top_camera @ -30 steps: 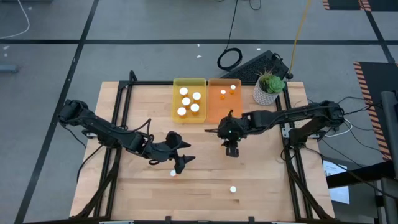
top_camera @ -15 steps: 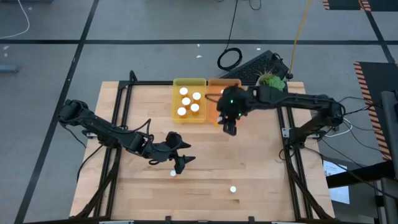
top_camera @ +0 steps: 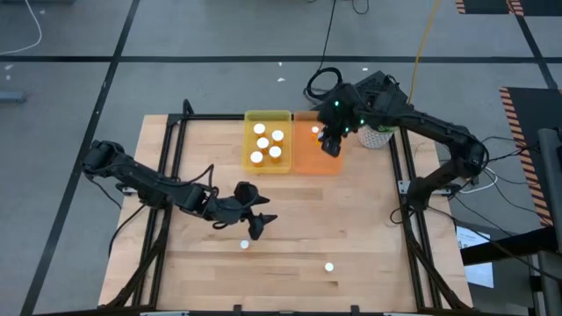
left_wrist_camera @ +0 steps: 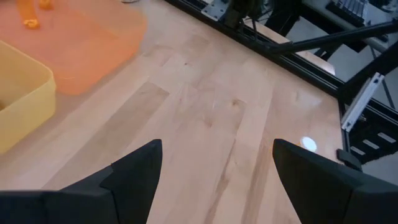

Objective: Pick and place medicine bottles into bin by pill shape (circle, oval)
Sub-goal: Put the small orange tablet bottle into the orange bin

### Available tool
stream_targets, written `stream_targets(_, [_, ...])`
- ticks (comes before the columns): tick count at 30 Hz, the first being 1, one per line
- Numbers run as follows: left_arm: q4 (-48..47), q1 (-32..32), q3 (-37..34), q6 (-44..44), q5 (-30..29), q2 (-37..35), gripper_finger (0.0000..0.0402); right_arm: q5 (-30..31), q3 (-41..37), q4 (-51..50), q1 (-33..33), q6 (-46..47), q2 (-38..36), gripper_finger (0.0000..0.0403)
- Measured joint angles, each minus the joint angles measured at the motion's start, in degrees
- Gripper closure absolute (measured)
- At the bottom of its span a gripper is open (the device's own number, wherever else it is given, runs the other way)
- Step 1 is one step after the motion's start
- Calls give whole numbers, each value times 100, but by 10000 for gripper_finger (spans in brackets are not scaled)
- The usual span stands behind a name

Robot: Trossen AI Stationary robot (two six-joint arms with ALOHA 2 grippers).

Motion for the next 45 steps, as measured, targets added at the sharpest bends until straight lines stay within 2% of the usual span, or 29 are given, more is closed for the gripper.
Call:
stream_targets(7, [9, 285, 0, 16, 184, 0, 92, 0, -2, 1, -897, -470, 30, 277])
stream_targets(13, [14, 500, 0, 78, 285, 0, 92, 0, -298, 366, -1327, -564, 28, 277])
stream_targets(29, [37, 889, 0, 75, 487, 0, 92, 2, -2102, 1671, -1377, -379, 28, 277])
stream_targets(45, [38, 1224, 0, 145, 599, 0, 92, 7, -3028, 2777, -1377, -460, 28, 277])
